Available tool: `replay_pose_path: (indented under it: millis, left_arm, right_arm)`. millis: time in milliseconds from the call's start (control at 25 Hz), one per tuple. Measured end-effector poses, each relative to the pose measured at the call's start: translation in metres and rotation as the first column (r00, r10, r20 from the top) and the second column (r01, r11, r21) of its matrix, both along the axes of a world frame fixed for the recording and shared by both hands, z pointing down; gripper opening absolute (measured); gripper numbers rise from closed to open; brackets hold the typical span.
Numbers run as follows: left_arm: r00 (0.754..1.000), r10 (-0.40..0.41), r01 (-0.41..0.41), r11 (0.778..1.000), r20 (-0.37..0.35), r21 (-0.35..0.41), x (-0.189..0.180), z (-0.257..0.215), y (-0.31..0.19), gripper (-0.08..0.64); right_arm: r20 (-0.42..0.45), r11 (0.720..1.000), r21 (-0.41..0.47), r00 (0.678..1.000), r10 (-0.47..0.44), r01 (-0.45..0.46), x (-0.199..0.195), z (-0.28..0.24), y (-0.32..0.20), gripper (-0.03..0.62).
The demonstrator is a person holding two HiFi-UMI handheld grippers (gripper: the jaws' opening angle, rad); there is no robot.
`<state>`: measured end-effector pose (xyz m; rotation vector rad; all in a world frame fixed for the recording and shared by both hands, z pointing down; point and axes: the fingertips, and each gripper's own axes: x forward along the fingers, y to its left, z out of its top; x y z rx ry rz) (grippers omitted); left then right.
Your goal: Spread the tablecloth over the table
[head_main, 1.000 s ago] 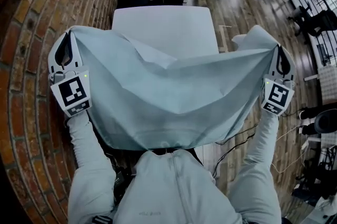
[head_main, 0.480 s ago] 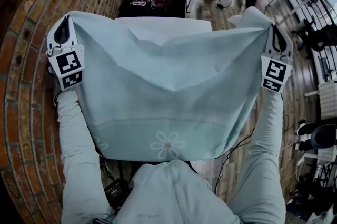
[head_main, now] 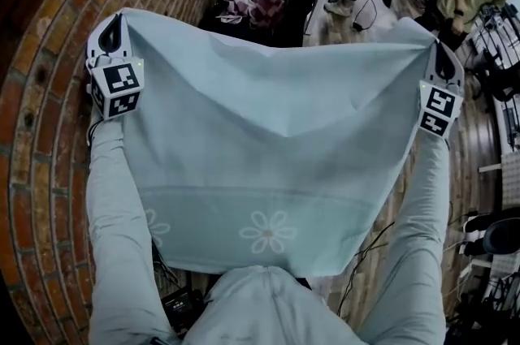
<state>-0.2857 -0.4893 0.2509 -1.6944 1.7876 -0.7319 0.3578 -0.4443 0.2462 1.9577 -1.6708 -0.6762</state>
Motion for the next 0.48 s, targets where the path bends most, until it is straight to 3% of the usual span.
replay_pose_path:
  millis: [280, 480]
  left_arm:
    - [0.998, 0.032, -0.026, 0.992, 0.050, -0.120, -0.021, 0.078, -0.134, 0.025]
    - [0.998, 0.025, -0.010, 0.960, 0.049, -0.278, -0.029, 0.156, -0.165, 0.025]
  right_arm:
    - [-0.059, 0.990, -0.109, 0.995, 0.086, -0.092, 0.008, 0.062, -0.111, 0.021]
    - [-0.042, 0.969, -0.216, 0.992, 0.115, -0.121, 0.014, 0.131, -0.137, 0.021]
